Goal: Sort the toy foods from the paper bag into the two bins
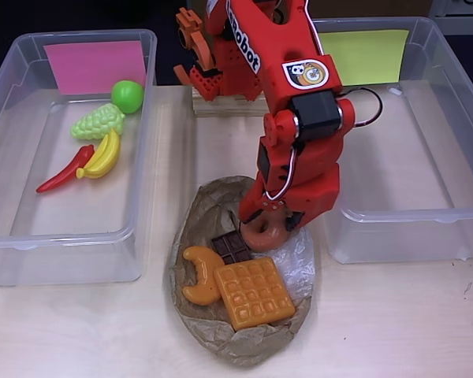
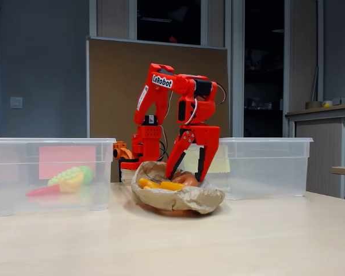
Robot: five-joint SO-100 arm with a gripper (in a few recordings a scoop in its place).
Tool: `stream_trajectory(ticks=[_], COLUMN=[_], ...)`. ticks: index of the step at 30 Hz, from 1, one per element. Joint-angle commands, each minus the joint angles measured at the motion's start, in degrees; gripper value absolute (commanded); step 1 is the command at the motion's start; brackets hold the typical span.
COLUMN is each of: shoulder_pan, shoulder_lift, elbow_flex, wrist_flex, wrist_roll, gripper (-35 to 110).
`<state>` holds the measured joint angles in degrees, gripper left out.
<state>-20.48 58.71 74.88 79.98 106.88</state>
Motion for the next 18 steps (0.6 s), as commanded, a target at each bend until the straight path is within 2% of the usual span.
stream_trajectory(ticks=[1, 10, 14, 18], shoulder_pan=[-2.2, -1.85, -1.14, 1.49], shoulder_lift=[2.81, 1.49, -0.35, -4.83], elbow_flex=[0.26, -5.8, -12.39, -24.87], wrist_flex=[1.41, 8.0, 15.29, 25.31], wrist_roll=[-0.18, 0.0, -0.7, -5.54], gripper=[22, 8, 7, 7])
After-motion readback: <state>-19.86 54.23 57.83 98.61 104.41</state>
